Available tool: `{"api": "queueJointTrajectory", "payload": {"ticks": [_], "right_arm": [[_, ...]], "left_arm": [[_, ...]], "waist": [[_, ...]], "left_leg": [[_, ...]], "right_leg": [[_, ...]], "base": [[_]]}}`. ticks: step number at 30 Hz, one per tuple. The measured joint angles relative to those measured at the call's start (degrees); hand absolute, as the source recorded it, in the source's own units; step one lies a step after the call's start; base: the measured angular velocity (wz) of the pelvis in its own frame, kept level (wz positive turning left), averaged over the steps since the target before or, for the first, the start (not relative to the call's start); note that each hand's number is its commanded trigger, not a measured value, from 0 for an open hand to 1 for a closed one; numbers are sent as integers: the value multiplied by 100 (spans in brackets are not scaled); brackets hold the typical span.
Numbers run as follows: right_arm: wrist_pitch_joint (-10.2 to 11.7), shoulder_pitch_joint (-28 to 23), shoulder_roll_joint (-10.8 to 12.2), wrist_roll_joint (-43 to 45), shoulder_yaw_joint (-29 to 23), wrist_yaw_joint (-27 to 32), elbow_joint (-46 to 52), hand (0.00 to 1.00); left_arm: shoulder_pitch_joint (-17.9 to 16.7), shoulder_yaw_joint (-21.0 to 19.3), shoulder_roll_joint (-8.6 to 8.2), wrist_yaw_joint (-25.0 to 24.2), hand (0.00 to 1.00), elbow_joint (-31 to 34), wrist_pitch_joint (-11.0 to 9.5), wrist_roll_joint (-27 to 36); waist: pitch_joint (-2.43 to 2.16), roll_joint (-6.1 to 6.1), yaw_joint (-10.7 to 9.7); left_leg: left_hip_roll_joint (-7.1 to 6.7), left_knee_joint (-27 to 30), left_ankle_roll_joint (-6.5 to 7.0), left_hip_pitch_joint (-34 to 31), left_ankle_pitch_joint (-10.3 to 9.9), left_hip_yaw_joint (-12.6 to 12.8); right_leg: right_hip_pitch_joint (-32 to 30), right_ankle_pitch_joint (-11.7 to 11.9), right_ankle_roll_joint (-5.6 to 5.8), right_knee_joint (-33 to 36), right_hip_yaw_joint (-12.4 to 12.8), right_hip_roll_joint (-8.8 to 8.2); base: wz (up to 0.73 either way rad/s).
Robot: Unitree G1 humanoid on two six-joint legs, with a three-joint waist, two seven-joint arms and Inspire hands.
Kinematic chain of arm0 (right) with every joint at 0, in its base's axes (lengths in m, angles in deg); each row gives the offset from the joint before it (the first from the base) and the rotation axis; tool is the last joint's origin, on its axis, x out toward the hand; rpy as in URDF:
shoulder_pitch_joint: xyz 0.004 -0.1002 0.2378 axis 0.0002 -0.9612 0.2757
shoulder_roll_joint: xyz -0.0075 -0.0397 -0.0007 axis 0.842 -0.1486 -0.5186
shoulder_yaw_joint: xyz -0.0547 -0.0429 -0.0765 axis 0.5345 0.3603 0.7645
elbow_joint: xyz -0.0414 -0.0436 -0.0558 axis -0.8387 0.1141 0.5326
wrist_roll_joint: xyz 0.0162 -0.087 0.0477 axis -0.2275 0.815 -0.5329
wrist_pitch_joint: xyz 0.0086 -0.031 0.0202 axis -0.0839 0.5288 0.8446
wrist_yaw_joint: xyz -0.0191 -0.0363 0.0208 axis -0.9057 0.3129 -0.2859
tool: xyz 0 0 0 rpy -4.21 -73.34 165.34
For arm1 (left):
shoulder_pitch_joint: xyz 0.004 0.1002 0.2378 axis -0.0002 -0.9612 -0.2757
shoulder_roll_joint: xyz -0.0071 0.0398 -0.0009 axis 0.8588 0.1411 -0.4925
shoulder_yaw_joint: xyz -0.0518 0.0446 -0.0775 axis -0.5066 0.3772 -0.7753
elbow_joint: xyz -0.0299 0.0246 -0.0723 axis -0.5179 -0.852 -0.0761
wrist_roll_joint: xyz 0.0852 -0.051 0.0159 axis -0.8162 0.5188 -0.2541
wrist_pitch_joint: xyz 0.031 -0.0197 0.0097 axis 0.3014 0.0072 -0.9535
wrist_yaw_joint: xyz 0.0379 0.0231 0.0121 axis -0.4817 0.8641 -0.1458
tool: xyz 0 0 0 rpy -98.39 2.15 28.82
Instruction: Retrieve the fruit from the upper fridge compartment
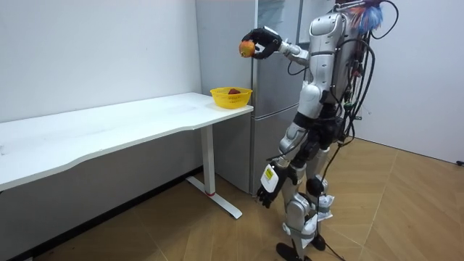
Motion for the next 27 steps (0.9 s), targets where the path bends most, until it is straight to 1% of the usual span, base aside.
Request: {"api": "queueJointTrajectory", "payload": {"ticks": [1,3,4,7,9,10,14,19,22,25,26,27], "right_arm": [[-14,0,9,36,0,-18,-54,100],[-14,2,35,111,26,-21,-178,100],[-15,4,46,136,82,-21,-326,100],[-23,8,44,172,306,-33,-727,100],[-91,27,50,172,412,-60,-955,100],[-128,49,61,175,453,-82,-1103,100],[-142,125,76,172,498,-140,-1392,100],[-183,126,77,246,497,-141,-1627,100],[-234,126,81,456,528,-155,-1832,100],[-280,126,90,630,539,-198,-1918,100],[-278,126,90,643,541,-198,-1934,95],[-276,126,90,678,550,-198,-1964,7]], "left_arm": [[6,0,5,-39,0,0,2,1],[20,5,-4,-63,0,10,2,2],[30,20,-8,-70,0,19,2,4],[98,103,-2,-65,0,25,3,0],[123,118,-1,-66,0,59,1,-3],[117,118,2,-69,0,55,2,0],[141,118,35,-115,0,56,6,0],[117,118,84,-157,0,32,87,-5],[130,115,84,-203,0,33,138,-9],[131,114,93,-284,0,34,203,-20],[132,114,93,-300,0,35,224,-25],[132,114,93,-321,0,36,253,-30]], "waist": [[-1,2,-12],[-9,-10,26],[-20,-26,47],[-22,-30,98],[-20,-39,124],[-13,-42,133],[18,-64,147],[62,-66,194],[61,-69,250],[58,-72,266],[57,-72,268],[55,-72,272]], "left_leg": [[-5,31,0,-51,0,-18],[-1,35,-2,-72,1,-11],[-2,32,-2,-72,2,-13],[-7,33,-2,-65,2,-78],[-7,29,-2,-61,2,-85],[-8,24,-2,-52,2,-94],[-11,22,-2,-45,2,-107],[-19,35,-1,-40,0,-123],[-22,79,0,-55,-1,-135],[-24,93,0,-75,0,-160],[-24,93,0,-74,0,-163],[-24,94,0,-72,0,-167]], "right_leg": [[-21,4,0,-32,-50,-3],[-64,5,-2,-27,-50,-1],[-63,5,-2,-29,-52,-1],[-43,5,-2,-29,-67,-3],[-38,5,-1,-25,-67,-4],[-29,5,-1,-26,-65,-3],[-16,5,-1,-28,-58,-3],[29,0,3,-51,-59,-4],[32,1,3,-41,-67,-5],[27,1,2,-42,-87,-5],[27,1,2,-44,-89,-5],[31,2,2,-44,-92,-4]], "base": [[14],[5],[0],[4],[5],[0],[0],[0],[0],[5],[4],[0]]}}
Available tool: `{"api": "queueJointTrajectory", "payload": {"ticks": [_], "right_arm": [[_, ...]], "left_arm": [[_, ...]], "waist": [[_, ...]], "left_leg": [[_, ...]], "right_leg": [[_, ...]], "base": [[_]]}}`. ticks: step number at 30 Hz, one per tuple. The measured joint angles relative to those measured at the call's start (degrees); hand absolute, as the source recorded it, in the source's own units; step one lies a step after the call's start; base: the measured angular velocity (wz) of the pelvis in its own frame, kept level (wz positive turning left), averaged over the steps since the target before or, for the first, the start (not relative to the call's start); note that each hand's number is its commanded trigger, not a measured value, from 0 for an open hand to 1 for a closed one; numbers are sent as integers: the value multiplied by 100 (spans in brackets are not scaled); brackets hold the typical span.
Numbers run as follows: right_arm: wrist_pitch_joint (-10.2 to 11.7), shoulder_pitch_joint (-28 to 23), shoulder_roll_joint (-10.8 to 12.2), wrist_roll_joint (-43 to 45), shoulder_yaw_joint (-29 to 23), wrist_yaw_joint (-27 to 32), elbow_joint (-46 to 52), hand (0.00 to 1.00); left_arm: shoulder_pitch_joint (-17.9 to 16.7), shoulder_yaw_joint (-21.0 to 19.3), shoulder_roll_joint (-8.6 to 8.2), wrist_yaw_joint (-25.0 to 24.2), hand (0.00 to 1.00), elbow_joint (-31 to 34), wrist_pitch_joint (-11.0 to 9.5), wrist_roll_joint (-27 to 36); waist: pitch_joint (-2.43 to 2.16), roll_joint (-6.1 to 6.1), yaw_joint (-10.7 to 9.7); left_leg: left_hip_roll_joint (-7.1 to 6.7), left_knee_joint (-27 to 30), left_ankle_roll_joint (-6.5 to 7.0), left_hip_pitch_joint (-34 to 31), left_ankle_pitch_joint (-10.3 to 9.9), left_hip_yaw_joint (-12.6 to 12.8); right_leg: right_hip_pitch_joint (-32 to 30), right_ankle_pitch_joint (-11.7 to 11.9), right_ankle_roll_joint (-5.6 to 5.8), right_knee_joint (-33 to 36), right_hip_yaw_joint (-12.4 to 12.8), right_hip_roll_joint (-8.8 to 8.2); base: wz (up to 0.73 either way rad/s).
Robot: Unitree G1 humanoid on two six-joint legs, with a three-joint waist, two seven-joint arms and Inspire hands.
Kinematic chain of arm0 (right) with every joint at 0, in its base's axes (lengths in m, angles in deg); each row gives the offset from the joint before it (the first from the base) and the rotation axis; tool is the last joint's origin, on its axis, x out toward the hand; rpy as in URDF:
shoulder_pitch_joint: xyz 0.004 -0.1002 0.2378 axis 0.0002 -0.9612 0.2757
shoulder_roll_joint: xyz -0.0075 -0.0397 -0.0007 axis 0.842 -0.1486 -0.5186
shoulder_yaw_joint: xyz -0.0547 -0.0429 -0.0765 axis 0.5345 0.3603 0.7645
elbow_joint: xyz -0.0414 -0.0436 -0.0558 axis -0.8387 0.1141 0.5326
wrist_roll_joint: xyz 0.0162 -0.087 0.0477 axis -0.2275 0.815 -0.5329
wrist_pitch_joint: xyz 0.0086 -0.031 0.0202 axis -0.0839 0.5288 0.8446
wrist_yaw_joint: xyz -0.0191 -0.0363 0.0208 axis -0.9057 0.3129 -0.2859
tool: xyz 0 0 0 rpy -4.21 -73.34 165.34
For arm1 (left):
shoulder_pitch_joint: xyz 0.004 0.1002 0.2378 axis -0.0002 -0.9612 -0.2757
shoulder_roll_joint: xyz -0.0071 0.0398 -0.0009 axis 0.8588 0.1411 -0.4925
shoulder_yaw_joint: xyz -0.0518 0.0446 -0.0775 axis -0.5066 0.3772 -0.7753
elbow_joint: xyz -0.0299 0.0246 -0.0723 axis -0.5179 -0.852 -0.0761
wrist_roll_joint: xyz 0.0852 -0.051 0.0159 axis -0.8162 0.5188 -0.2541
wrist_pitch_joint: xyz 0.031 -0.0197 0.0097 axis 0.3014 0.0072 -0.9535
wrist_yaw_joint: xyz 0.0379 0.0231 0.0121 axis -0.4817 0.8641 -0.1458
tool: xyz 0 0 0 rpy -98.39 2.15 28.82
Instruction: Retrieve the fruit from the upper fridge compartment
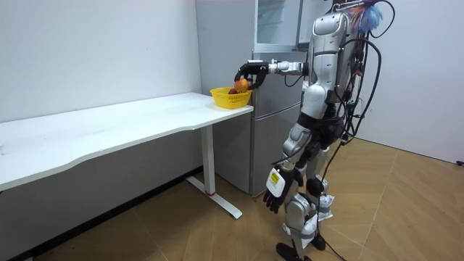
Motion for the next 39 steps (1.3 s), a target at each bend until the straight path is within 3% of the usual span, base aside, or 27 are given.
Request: {"api": "queueJointTrajectory", "payload": {"ticks": [1,12,39], "right_arm": [[0,0,0,57,13,0,-29,0],[-1,0,1,88,37,1,-81,0],[12,0,2,103,32,4,-88,0]], "left_arm": [[0,-3,0,-20,0,0,16,-5],[-13,-16,4,-128,0,2,30,-10],[-21,-117,-1,-221,0,71,29,-24]], "waist": [[-6,-7,2],[-69,73,2],[-44,105,-19]], "left_leg": [[0,3,0,1,0,-1],[2,-3,0,52,0,-2],[-2,-12,1,108,-1,8]], "right_leg": [[3,0,0,-2,-2,0],[50,5,-2,9,-8,1],[102,3,0,-20,27,2]], "base": [[0],[0],[0]]}}
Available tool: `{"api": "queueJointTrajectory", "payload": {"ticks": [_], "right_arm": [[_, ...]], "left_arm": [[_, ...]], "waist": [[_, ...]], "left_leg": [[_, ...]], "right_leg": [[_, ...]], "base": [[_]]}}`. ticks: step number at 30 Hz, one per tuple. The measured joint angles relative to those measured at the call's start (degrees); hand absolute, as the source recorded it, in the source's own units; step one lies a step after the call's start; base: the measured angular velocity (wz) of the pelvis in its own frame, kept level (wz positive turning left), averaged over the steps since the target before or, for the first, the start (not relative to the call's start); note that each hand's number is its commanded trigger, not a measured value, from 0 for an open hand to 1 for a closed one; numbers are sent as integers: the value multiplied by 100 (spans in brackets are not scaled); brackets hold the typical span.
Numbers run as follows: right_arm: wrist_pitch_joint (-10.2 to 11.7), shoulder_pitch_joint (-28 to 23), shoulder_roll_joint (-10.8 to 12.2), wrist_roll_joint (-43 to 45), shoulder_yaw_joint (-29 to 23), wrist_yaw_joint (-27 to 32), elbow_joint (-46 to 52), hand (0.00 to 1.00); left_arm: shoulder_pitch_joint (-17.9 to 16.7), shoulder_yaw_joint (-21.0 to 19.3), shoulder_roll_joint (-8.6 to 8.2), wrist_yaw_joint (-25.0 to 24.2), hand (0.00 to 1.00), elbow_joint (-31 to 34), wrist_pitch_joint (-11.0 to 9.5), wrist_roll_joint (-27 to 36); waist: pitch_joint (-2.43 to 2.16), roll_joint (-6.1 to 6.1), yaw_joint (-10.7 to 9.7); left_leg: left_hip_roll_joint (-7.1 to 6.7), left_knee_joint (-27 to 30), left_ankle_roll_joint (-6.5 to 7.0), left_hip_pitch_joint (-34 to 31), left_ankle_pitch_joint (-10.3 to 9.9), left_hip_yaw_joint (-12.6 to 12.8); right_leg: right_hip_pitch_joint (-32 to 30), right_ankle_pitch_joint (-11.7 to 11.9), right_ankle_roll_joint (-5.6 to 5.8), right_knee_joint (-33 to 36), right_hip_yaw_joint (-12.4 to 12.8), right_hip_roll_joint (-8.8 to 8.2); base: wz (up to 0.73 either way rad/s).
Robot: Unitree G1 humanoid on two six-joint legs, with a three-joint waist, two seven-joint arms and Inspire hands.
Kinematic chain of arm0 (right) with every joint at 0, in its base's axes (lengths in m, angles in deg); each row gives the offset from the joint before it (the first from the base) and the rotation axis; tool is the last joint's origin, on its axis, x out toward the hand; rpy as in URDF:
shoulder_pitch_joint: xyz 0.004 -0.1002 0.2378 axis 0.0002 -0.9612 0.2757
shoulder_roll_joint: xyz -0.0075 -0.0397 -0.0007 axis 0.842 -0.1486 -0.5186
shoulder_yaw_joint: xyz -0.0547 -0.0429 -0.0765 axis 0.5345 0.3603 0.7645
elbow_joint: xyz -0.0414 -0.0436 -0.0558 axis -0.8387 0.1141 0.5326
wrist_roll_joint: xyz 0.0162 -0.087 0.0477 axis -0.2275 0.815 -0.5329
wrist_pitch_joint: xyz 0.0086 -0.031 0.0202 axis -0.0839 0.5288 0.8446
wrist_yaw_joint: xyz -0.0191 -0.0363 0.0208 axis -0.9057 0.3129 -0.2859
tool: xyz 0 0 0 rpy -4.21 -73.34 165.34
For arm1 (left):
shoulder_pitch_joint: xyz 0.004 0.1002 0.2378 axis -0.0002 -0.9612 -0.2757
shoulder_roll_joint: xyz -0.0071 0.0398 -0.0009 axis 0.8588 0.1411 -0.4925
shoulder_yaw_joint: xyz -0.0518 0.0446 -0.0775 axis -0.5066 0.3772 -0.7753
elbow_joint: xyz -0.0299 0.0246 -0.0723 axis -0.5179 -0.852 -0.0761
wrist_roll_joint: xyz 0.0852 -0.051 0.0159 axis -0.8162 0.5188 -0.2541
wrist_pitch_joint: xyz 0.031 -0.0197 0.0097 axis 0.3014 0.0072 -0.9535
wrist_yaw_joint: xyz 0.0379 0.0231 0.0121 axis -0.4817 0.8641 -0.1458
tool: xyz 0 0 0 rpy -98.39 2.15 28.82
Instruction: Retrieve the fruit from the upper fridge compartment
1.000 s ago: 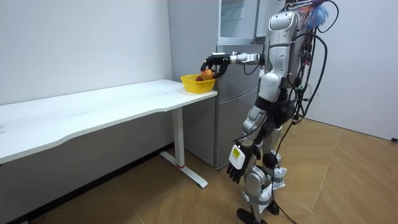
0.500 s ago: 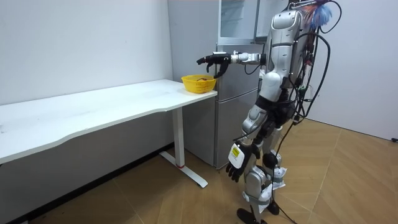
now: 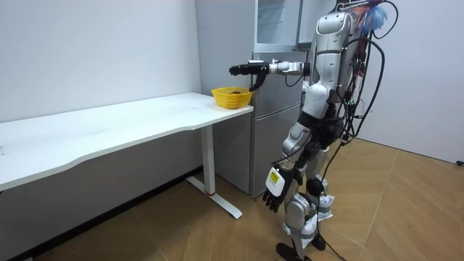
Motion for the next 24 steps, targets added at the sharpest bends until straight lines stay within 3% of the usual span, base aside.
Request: {"api": "queueJointTrajectory", "payload": {"ticks": [2,6,15,24], "right_arm": [[10,0,1,-26,-8,-16,71,0],[20,0,1,-26,-14,-87,253,0],[49,-3,-1,-151,-200,-400,796,0],[48,-296,31,-962,-658,-399,1812,0]], "left_arm": [[7,-5,-19,0,0,13,-7,-30],[4,-5,-27,6,0,13,-13,-50],[-4,-36,-53,44,0,232,-63,-45],[-129,-217,-93,446,0,241,-179,57]], "waist": [[15,39,-19],[-4,85,-81],[-102,109,-217],[-103,97,-470]], "left_leg": [[0,-3,4,-22,-3,7],[0,-21,3,-16,-2,7],[6,-107,0,74,4,86],[9,-237,2,344,3,219]], "right_leg": [[-13,1,3,-4,7,0],[-12,1,3,-13,7,2],[17,3,4,-51,35,10],[211,-3,25,-87,173,20]], "base": [[0],[0],[-2],[-8]]}}
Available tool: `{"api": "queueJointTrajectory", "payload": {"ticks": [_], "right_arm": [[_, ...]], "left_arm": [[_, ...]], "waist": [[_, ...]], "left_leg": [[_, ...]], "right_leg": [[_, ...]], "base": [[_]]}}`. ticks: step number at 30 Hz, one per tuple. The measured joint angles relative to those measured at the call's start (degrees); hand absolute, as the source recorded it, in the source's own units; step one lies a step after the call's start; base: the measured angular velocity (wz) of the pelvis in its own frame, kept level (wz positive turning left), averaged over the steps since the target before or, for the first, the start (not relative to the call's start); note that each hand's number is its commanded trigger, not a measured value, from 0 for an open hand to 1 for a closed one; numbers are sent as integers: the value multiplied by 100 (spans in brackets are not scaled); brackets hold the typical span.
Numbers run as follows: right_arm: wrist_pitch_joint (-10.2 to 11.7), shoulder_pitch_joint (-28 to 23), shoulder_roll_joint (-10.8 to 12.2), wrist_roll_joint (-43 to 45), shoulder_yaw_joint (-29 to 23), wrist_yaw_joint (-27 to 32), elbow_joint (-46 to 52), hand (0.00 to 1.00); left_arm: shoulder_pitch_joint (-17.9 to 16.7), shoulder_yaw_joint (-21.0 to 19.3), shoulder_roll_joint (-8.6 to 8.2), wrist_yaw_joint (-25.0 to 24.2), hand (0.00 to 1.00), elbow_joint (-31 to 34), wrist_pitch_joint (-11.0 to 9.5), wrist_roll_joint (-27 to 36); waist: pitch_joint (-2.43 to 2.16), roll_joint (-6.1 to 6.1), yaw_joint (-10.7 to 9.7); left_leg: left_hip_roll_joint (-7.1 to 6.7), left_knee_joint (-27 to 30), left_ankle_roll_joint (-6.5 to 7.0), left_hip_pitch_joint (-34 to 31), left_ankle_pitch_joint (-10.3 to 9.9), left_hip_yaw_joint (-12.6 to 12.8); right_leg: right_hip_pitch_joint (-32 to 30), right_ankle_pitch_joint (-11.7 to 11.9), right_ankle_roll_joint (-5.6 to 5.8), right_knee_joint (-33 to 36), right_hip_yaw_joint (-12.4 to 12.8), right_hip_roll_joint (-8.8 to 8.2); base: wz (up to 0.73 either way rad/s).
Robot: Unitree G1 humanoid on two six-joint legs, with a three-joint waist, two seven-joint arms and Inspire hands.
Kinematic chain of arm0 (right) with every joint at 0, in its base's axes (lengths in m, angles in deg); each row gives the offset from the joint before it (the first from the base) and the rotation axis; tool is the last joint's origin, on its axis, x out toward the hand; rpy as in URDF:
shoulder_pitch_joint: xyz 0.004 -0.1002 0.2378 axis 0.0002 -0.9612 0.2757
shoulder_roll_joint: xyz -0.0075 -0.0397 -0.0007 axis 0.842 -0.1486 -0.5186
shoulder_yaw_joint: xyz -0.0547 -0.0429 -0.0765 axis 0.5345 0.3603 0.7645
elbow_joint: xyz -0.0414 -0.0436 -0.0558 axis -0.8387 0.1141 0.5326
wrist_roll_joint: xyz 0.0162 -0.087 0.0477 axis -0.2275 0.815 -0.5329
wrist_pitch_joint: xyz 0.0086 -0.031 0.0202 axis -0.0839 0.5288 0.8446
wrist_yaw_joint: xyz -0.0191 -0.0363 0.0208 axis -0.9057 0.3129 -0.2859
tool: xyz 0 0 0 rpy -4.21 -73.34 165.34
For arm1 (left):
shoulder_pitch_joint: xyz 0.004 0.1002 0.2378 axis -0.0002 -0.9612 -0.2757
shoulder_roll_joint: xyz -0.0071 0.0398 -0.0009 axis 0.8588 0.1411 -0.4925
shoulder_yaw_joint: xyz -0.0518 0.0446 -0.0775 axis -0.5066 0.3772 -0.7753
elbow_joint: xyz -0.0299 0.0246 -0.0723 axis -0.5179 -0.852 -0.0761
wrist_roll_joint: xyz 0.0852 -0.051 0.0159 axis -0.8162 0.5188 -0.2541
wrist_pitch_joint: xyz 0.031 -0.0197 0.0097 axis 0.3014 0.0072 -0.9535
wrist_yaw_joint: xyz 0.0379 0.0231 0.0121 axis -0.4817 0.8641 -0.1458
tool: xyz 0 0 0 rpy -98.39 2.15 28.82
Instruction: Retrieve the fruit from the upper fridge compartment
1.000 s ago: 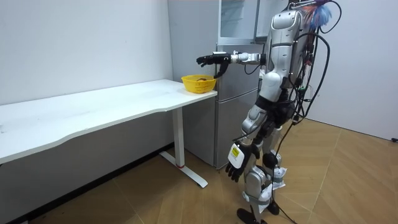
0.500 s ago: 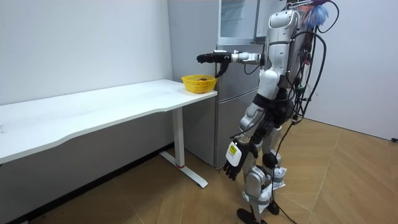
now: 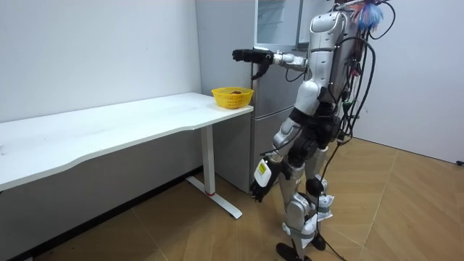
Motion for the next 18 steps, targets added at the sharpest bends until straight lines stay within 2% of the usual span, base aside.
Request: {"api": "queueJointTrajectory", "payload": {"ticks": [5,7,11,13,14,18], "right_arm": [[24,-243,145,-37,-459,379,119,0],[85,-599,268,-44,-662,507,261,0],[171,-1109,448,87,-894,697,560,0],[187,-1140,461,94,-951,813,626,0],[201,-1230,467,101,-1058,884,725,0],[204,-1369,491,78,-1258,1178,834,0]], "left_arm": [[-93,-2,-48,163,0,-3,-2,-4],[-132,-3,-150,302,0,-36,-1,-6],[-218,-68,-254,337,0,-128,-69,-3],[-279,-108,-282,334,0,-130,-73,-4],[-282,-219,-304,328,0,-131,-75,-4],[-372,-352,-310,335,0,-142,-78,2]], "waist": [[20,40,-144],[34,132,-190],[-6,304,-277],[-13,371,-360],[-2,405,-365],[-21,434,-521]], "left_leg": [[-1,13,3,3,-3,5],[-1,6,9,0,-7,29],[11,-10,18,2,-15,144],[16,-17,18,-25,-15,186],[25,-18,18,-40,-15,225],[37,-21,18,-37,-15,287]], "right_leg": [[-12,7,9,3,53,13],[-19,15,19,3,107,24],[-43,18,22,1,177,37],[-111,20,23,21,229,44],[-131,32,22,14,262,53],[-137,31,21,-3,315,66]], "base": [[-1],[-6],[-10],[-12],[-16],[-8]]}}
